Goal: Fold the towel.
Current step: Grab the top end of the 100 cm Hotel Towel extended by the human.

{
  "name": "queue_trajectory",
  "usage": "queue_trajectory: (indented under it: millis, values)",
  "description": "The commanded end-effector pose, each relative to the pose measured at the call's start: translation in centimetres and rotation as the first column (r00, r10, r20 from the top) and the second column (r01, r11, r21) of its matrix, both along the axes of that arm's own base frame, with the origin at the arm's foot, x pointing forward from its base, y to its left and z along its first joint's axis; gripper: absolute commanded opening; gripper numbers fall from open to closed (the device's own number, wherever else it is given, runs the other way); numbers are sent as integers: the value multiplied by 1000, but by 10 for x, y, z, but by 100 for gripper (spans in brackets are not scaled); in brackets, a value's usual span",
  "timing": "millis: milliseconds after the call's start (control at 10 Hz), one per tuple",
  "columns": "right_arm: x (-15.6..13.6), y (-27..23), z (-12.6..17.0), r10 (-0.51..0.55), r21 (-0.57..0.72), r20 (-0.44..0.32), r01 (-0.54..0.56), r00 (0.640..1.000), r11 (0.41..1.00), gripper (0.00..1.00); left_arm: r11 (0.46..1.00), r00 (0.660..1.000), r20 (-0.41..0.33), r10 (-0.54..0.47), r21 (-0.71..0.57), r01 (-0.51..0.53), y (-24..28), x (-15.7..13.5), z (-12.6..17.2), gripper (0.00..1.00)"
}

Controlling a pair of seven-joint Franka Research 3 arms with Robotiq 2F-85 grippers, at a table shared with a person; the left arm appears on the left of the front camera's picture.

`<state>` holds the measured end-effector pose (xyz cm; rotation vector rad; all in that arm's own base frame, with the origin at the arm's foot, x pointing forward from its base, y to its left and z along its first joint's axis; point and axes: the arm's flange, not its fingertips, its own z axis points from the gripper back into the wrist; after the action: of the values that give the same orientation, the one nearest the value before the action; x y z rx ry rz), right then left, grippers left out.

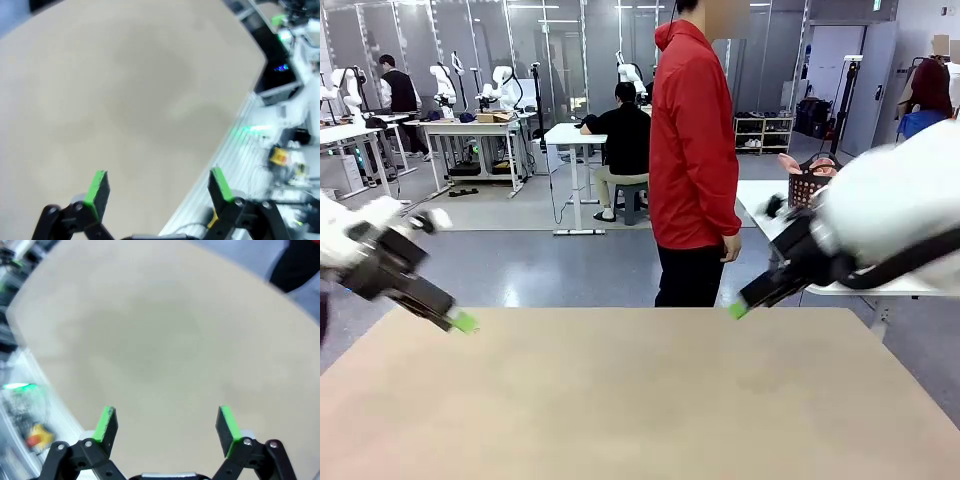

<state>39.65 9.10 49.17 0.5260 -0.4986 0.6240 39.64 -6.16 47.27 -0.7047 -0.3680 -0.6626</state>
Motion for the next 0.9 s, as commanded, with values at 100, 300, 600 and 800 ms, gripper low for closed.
queue_trajectory:
  millis: [100,300,600,800]
  values:
    - [19,-111,3,149,406,-249,-37,957,913,100,953,963,-260,-68,-303,-15,96,29,32,100]
    - [10,-175,-9,120,540,-265,44,957,841,100,876,963,-266,-53,-476,-84,160,18,27,100]
    - [-36,-264,-28,-2,663,-257,178,966,727,100,776,959,-274,76,-587,-229,241,-15,13,100]
    - [-65,-300,-33,-81,706,-243,233,967,669,100,702,945,-280,167,-639,-314,289,-36,-1,100]
